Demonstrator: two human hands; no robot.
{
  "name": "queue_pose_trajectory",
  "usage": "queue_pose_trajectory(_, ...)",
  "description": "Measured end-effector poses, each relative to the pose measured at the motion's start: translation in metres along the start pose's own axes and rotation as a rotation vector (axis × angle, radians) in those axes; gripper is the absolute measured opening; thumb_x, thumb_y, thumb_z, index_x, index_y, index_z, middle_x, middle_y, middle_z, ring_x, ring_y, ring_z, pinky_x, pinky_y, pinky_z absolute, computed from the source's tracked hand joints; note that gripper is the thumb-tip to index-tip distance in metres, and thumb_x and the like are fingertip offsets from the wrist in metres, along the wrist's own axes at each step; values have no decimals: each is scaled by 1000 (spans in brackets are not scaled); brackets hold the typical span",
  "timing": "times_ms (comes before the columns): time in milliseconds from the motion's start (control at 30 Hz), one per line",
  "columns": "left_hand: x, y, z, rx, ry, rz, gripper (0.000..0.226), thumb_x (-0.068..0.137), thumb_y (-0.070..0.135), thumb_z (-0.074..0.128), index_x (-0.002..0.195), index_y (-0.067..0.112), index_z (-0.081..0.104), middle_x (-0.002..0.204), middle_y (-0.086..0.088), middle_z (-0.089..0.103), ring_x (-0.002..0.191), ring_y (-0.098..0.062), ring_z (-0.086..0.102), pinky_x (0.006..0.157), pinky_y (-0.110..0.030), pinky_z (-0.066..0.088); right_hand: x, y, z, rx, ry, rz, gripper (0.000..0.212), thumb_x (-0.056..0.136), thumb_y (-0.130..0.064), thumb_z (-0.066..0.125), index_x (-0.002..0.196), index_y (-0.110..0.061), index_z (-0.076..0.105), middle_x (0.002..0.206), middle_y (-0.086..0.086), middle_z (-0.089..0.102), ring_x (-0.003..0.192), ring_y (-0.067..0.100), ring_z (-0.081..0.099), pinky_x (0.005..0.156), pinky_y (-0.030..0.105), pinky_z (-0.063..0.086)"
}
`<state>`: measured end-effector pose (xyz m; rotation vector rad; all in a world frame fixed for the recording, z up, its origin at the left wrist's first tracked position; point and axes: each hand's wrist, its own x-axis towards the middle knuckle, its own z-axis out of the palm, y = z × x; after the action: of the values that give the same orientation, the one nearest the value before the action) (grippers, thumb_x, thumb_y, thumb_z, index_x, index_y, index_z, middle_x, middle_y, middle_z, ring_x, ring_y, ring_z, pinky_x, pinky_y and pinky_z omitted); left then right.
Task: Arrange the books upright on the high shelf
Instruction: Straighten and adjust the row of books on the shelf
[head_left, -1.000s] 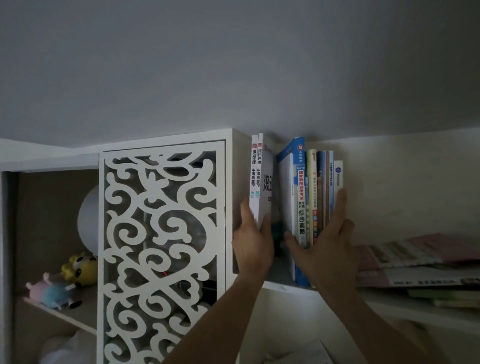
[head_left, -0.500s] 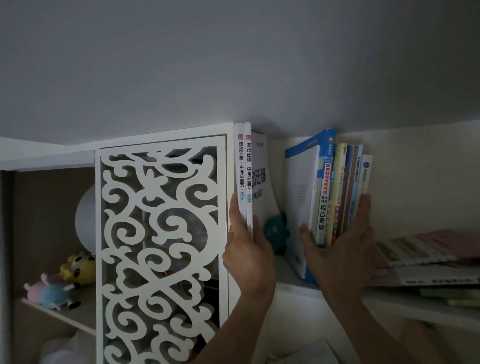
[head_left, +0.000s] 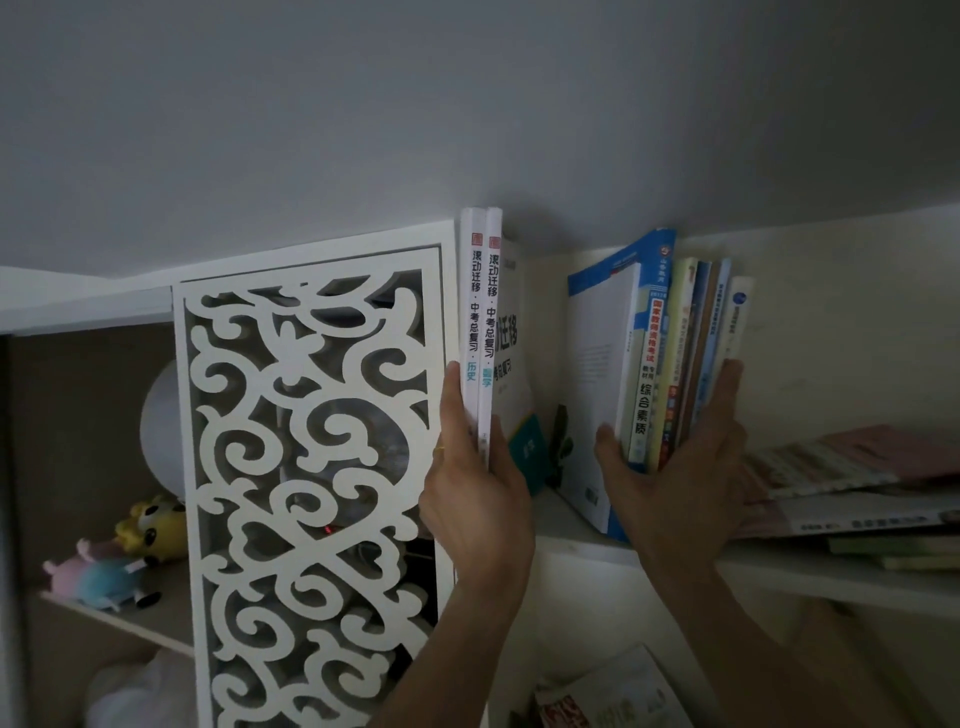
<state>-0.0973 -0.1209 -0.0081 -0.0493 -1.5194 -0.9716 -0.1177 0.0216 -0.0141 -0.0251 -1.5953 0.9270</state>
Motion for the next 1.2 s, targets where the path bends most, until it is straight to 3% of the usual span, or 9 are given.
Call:
queue_pose_trajectory(267,20,-7,47,-227,-244,-144,64,101,26,61,154,31,25,147,-1,57,125,-23,62,99,-35,53,-1,-14,-8,-34,-37,-36,115,74,-68,72,161,-24,10,138,17,49,112,36,59,78,48,53)
queue_pose_trajectory(400,17,-14,40,-300,-349,46,69,105,41,49,158,39,5,164,2,29,146,-14,37,112,-48,47,-1,-17,-2,-32,-43,-50,106,81,-71,61,160,-21,12,137,18,49,106,36,63,74,45,54)
queue_pose_trajectory(500,12,-12,31,-73,-366,262,59,104,64,26,157,46,9,162,-9,19,144,-27,39,105,-51,51,-2,-20,6,-45,-67,-84,100,86,-72,54,159,-21,10,135,16,49,98,32,66,68,38,55)
queue_pose_trajectory(600,11,-10,25,98,-378,373,57,104,66,10,157,48,13,158,-11,18,140,-30,38,101,-49,53,-3,-21,12,-27,-107,-100,97,87,-70,53,159,-22,9,136,14,48,96,24,66,65,28,50)
queue_pose_trajectory(733,20,-23,20,211,-356,514,57,109,54,22,161,32,21,153,-18,32,137,-33,41,104,-53,48,-3,-22,20,-6,-122,-121,94,89,-74,45,159,-28,4,133,11,49,91,10,55,66,25,50)
queue_pose_trajectory(867,27,-24,8,355,-286,544,59,108,47,34,156,14,36,152,-21,35,143,-37,36,116,-58,34,-7,-27,33,-79,-121,-135,97,85,-88,27,159,-31,0,129,6,50,96,18,64,68,37,59)
queue_pose_trajectory(933,27,-14,5,349,-253,551,54,106,41,43,150,10,44,151,-19,38,141,-35,38,117,-55,33,-10,-30,37,-124,-105,-133,97,86,-86,29,160,-27,6,126,7,53,94,20,65,63,35,56)
queue_pose_trajectory(1067,29,2,-3,271,-214,529,47,101,35,51,140,10,56,143,-17,47,128,-30,48,111,-47,41,-10,-30,39,-129,-106,-124,97,86,-81,44,159,-23,13,119,10,55,89,24,65,58,34,54)
queue_pose_trajectory(1200,30,-9,-13,293,-342,530,63,97,47,55,152,18,41,147,-10,37,133,-23,42,110,-36,38,-8,-27,38,-120,-113,-123,98,85,-86,34,159,-24,13,123,10,54,91,24,66,59,37,58)
